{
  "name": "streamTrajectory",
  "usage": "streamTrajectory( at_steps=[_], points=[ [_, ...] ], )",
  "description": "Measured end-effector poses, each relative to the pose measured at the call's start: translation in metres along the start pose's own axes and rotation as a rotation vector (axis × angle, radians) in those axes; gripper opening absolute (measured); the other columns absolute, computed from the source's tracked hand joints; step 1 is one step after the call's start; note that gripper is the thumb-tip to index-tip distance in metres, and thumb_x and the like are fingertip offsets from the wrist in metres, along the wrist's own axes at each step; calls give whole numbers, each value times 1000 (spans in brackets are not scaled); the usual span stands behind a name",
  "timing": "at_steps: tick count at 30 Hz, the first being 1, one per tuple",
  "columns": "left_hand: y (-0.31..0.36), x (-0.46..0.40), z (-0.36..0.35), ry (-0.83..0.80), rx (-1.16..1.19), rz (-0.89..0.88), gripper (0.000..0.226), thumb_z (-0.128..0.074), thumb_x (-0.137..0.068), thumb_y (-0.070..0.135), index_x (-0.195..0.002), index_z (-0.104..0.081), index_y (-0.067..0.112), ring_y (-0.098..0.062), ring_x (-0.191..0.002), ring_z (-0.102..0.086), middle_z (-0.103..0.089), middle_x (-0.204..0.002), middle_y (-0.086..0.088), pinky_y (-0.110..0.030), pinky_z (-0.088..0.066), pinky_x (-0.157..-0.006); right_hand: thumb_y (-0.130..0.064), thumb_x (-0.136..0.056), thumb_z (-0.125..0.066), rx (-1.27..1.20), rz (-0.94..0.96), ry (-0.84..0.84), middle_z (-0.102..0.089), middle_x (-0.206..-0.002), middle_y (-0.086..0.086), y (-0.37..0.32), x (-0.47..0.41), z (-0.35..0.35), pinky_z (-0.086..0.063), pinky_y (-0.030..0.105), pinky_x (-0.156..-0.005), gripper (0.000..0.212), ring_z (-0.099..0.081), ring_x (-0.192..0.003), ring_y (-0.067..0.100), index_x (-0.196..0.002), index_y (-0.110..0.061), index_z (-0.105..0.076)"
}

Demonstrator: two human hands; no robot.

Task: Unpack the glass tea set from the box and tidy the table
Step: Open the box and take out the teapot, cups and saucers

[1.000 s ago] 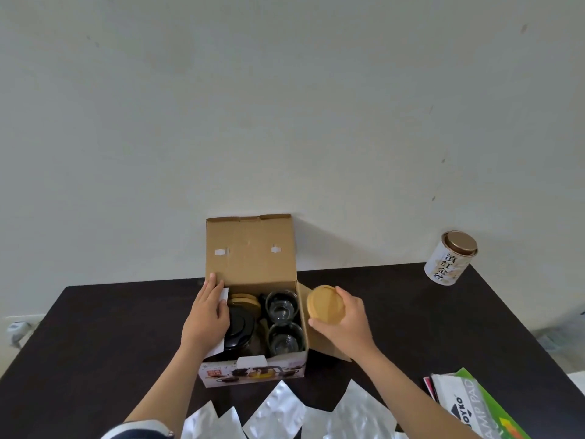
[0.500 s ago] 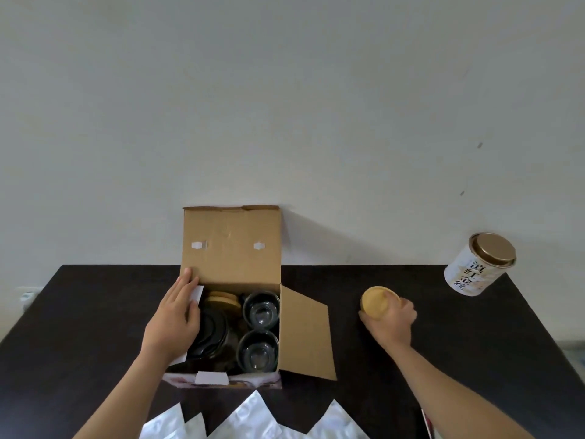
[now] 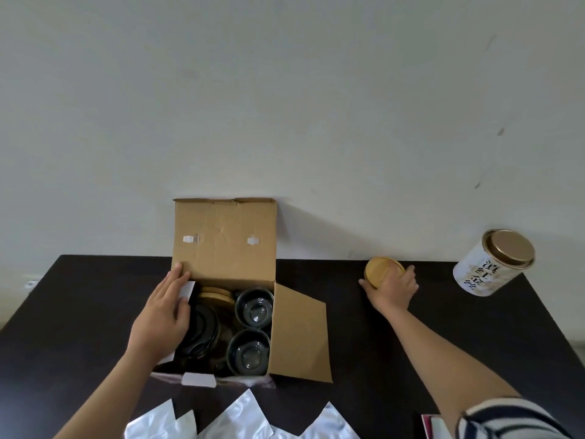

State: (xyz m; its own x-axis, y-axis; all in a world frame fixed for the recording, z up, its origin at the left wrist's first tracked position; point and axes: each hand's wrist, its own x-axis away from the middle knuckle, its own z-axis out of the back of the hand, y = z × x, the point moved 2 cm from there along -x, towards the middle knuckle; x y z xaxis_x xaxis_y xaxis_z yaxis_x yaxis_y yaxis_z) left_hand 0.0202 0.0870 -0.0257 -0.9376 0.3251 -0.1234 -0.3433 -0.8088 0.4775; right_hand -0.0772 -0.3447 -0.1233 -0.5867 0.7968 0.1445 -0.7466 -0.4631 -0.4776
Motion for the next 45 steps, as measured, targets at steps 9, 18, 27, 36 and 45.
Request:
streamTrajectory(
  at_steps=[9, 18, 27, 36, 45],
  points=[
    [1, -2, -1, -27, 47, -1, 48, -44, -95, 18, -143, -37, 19, -11, -143, -18, -18, -156, 10, -39, -43, -101, -25, -89, -65, -426, 396, 11, -38, -144, 8, -82, 122, 20, -31, 20, -104, 46, -30, -137, 21, -131, -13, -51],
    [-1, -2, 5, -65, 113, -15, 49, -40, -96, 22, -144, -35, 21, -5, -144, -9, -13, -157, 12, -30, -35, -106, -46, -83, -64, -184, 686, -291, -55, -125, -3, -182, 235, 10, -45, 32, -96, 56, -45, -117, 16, -131, -20, -51],
    [-6, -2, 7, -83, 169, -46, 48, -39, -97, 23, -145, -32, 21, -5, -145, -6, -10, -158, 12, -28, -36, -105, -59, -83, -57, 249, 481, -253, -46, -130, 13, -210, 225, -2, -41, 44, -100, 60, -39, -125, 34, -122, -14, -46],
    [-8, -3, 5, -79, 198, -58, 48, -38, -98, 24, -145, -33, 22, -4, -145, -4, -8, -158, 14, -21, -32, -101, -46, -79, -70, 462, 503, -251, -53, -115, 10, -218, 219, 8, -39, 31, -75, 56, -45, -107, 28, -115, -9, -49],
    [-8, -3, 3, -71, 181, -64, 48, -39, -97, 25, -144, -33, 21, -4, -145, -5, -8, -158, 13, -22, -35, -100, -55, -65, -67, -18, 479, 17, -53, -113, -5, -190, 211, 49, -44, 33, -86, 67, -46, -108, 18, -121, -22, -51]
  ],
)
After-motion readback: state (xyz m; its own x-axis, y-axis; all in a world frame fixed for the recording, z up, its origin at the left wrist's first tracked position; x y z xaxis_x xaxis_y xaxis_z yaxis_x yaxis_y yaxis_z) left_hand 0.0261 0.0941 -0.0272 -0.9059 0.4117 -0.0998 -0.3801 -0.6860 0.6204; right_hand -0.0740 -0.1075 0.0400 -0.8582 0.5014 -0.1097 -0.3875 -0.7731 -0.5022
